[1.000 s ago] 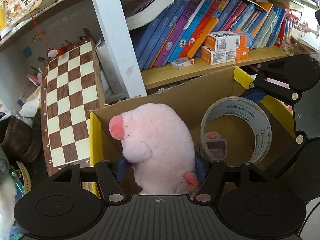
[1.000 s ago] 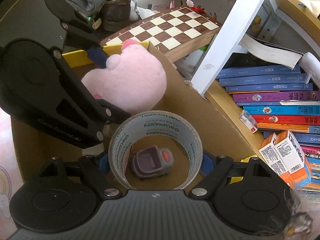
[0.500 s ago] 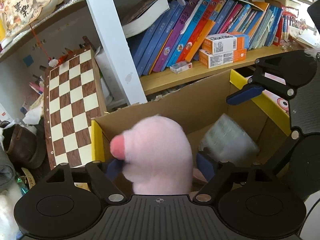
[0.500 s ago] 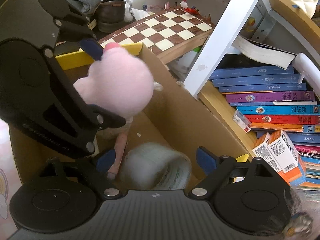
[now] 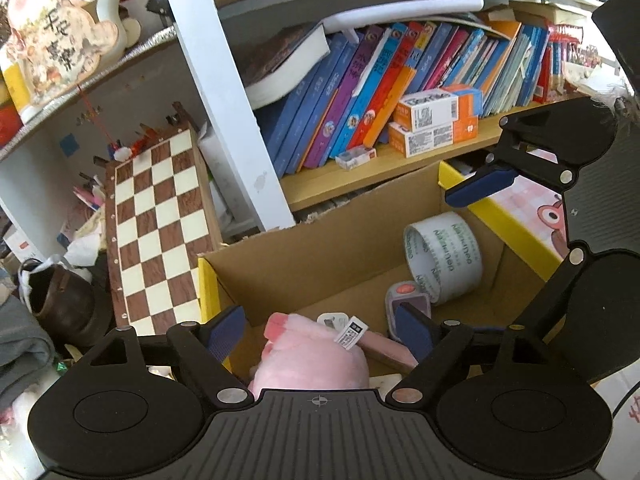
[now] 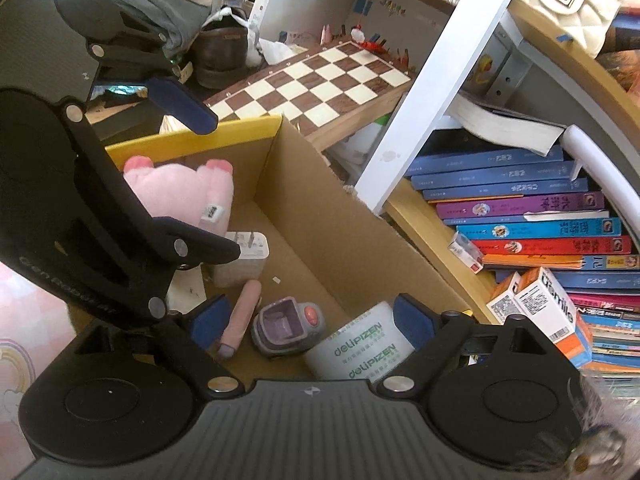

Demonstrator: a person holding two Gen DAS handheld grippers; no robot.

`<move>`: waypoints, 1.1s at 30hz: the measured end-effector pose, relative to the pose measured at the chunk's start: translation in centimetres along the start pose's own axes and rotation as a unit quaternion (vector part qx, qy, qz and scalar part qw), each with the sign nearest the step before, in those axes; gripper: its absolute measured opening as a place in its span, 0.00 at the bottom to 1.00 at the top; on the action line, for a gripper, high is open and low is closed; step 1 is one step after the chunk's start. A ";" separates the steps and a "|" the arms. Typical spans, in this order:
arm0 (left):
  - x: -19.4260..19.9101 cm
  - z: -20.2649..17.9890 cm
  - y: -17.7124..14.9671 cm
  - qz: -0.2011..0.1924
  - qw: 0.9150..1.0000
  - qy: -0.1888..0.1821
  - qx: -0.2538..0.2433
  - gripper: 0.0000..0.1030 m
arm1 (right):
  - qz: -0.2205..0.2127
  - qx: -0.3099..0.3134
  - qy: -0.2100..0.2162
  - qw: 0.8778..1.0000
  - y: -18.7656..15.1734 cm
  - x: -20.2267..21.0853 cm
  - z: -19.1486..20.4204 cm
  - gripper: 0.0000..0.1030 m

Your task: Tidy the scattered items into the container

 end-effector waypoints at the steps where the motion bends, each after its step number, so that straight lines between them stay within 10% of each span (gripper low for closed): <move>1: 0.3 -0.1 -0.1 -0.003 1.000 0.002 0.000 0.82 | -0.002 0.001 -0.001 1.000 -0.1 0.3 0.0 0.88; 33: 9.4 -4.5 -6.8 -0.042 0.997 0.006 0.062 0.89 | -0.030 -0.154 -0.017 0.987 -9.2 10.5 1.0 0.90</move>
Point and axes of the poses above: each gripper's, at about its wrist camera, not at the fingertips, and x roughly against the way its jaws point, z to its left, y to its top, the point moved 4 cm from there along -x, roughly the way its jaws point, and after that the axes turned 14 degrees about z, right-handed, at the moved point
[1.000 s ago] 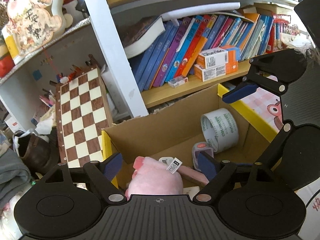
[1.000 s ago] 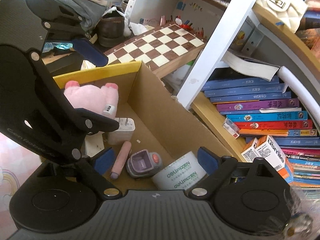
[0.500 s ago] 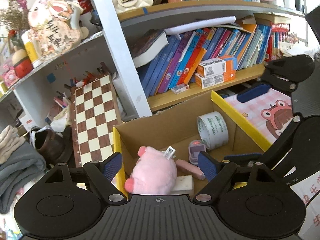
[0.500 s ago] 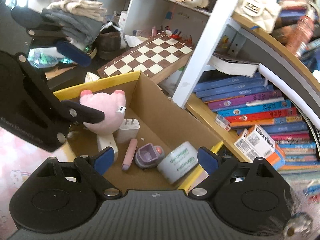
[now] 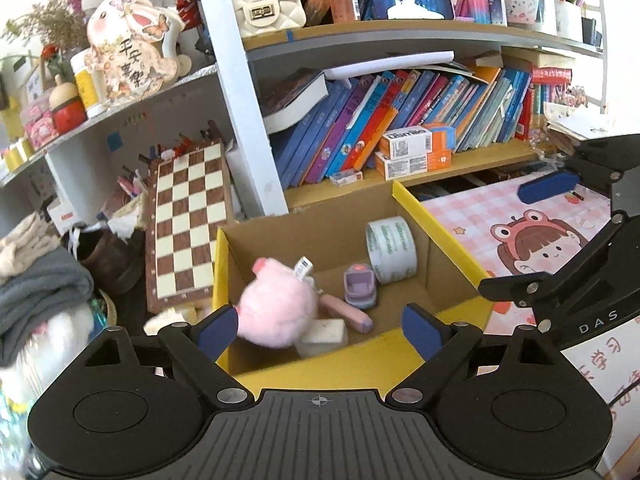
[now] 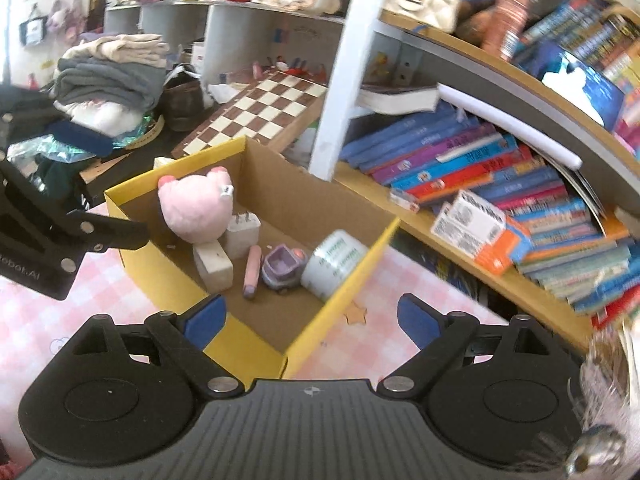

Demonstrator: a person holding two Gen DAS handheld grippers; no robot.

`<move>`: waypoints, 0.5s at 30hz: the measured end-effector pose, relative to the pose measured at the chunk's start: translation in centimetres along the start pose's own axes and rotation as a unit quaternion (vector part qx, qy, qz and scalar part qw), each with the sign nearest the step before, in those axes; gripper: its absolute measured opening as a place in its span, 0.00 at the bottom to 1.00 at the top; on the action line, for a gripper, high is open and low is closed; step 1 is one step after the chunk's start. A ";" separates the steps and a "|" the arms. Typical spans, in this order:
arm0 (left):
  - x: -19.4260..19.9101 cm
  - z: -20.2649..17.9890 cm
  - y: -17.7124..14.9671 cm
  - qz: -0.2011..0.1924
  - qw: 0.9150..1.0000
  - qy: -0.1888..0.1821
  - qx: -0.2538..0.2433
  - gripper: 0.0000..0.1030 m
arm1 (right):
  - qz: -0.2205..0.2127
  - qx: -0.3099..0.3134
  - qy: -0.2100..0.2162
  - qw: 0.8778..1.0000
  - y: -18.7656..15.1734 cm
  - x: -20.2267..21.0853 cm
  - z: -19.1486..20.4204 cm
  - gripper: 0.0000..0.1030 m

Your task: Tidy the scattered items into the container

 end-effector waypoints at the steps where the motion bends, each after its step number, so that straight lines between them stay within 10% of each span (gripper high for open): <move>1: 0.1 -0.2 -0.3 0.000 1.000 -0.002 0.005 0.89 | 0.002 -0.009 -0.001 1.000 -0.4 0.2 -0.1 0.90; 15: 1.2 -4.0 -2.2 0.003 1.000 -0.024 0.018 0.90 | 0.022 -0.141 -0.021 0.990 -5.9 1.9 -1.7 0.91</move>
Point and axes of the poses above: each gripper's, at about its wrist camera, not at the fingertips, and x roughly against the way its jaws point, z to its left, y to its top, the point moved 4 cm from there along -x, roughly the way its jaws point, and after that the axes turned 14 degrees about z, right-handed, at the moved point
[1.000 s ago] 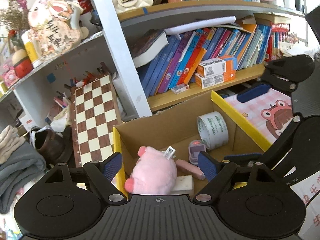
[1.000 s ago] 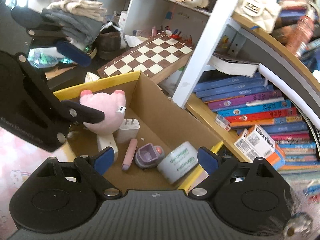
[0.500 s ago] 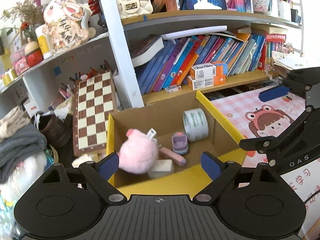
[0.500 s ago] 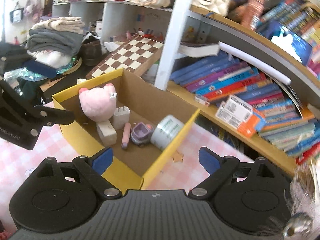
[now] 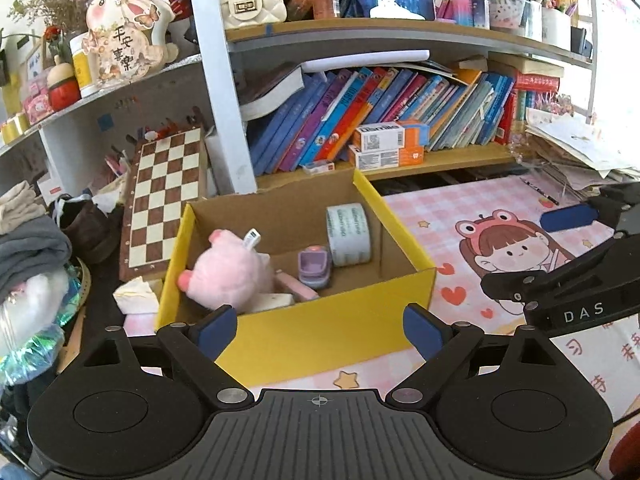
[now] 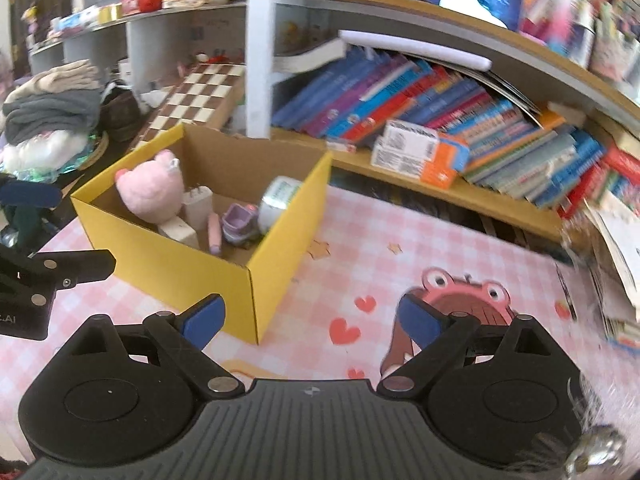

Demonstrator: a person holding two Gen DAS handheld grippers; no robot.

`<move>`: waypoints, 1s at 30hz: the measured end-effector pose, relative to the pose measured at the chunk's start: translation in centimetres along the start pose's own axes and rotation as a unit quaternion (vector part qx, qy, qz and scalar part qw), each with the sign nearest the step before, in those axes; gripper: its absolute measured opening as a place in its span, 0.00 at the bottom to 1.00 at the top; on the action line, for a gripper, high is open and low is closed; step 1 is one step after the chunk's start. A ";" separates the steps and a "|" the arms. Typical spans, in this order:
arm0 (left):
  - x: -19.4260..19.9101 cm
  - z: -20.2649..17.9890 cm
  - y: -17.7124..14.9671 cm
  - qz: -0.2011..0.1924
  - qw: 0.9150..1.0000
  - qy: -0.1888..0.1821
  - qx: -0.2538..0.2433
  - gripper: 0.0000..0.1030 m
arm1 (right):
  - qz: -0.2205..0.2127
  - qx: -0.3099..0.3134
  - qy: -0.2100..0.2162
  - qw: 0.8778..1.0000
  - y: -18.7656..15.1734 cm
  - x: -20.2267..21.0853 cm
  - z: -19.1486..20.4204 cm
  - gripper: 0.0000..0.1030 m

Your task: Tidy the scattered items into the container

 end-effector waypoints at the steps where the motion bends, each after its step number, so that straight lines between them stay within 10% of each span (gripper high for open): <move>1: 0.0 -0.2 -0.1 0.001 1.000 0.002 -0.001 0.90 | 0.000 -0.006 -0.002 1.000 -0.3 0.1 -0.1 0.92; 30: -0.4 -1.8 -2.2 0.034 0.999 -0.009 0.032 0.96 | 0.021 -0.091 -0.054 0.994 -4.7 1.2 -0.4 0.99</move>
Point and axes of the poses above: each gripper's, at about its wrist camera, not at the fingertips, and x roughly against the way its jaws point, z to its left, y to its top, the point moved 4 cm from there along -x, roughly the way its jaws point, and after that the axes turned 14 degrees about z, right-handed, at the moved point
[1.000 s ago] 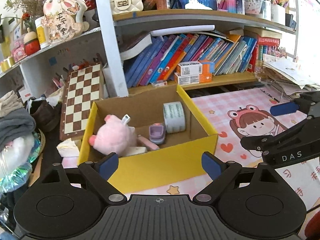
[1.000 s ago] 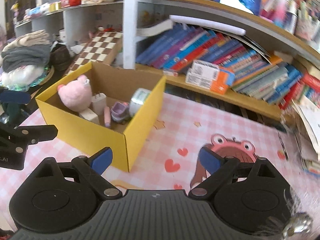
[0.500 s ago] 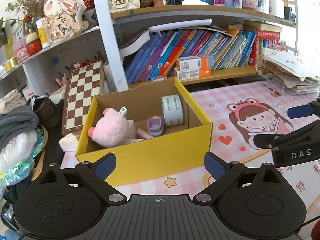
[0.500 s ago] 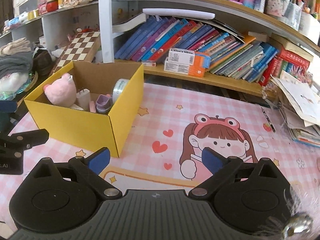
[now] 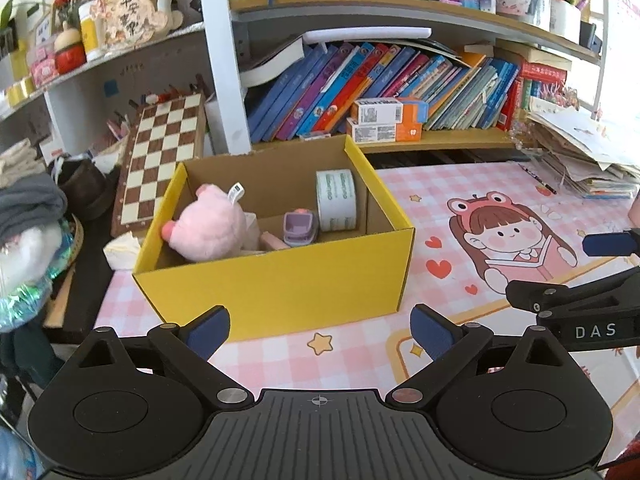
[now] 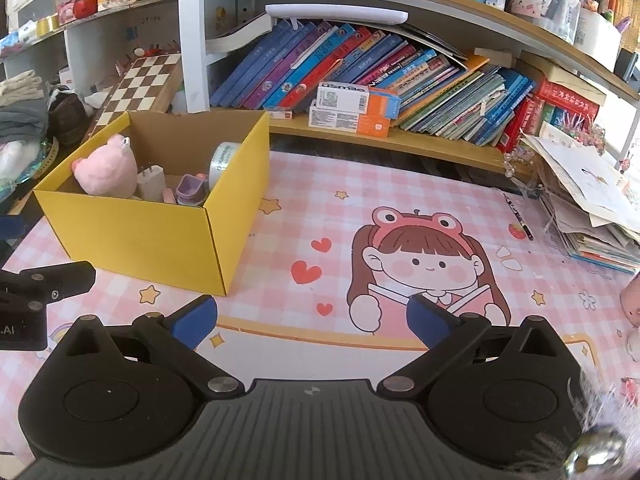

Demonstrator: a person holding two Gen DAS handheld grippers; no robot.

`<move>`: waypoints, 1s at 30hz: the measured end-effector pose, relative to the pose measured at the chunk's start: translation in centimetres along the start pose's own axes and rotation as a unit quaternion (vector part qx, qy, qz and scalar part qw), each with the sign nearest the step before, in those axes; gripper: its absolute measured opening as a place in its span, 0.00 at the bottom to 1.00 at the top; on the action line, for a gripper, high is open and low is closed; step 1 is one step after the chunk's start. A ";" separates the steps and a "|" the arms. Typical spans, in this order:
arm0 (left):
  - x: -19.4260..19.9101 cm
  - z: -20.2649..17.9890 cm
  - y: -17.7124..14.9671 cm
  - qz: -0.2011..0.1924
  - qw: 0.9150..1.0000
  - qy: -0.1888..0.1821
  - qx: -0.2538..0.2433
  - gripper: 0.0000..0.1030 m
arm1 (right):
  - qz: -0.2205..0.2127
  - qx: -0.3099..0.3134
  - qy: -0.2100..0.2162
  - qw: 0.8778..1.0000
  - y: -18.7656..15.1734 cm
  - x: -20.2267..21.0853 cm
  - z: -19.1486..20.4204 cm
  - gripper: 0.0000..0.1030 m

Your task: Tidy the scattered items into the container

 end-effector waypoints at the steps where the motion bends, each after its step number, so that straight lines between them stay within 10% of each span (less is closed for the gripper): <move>1: -0.1 0.0 0.0 0.002 1.000 -0.002 0.001 0.96 | 0.000 -0.001 -0.001 1.000 0.0 0.0 -0.1 1.00; 30: -0.5 0.2 -0.5 0.013 1.000 -0.014 0.004 1.00 | 0.017 -0.014 -0.011 1.000 -0.2 -0.7 0.1 1.00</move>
Point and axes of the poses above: each gripper's, at about its wrist camera, not at the fingertips, and x roughly against the way its jaws point, z to its left, y to its top, the point moved 4 cm from there along -x, roughly the way its jaws point, and after that the axes turned 14 degrees about z, right-handed, at the moved point
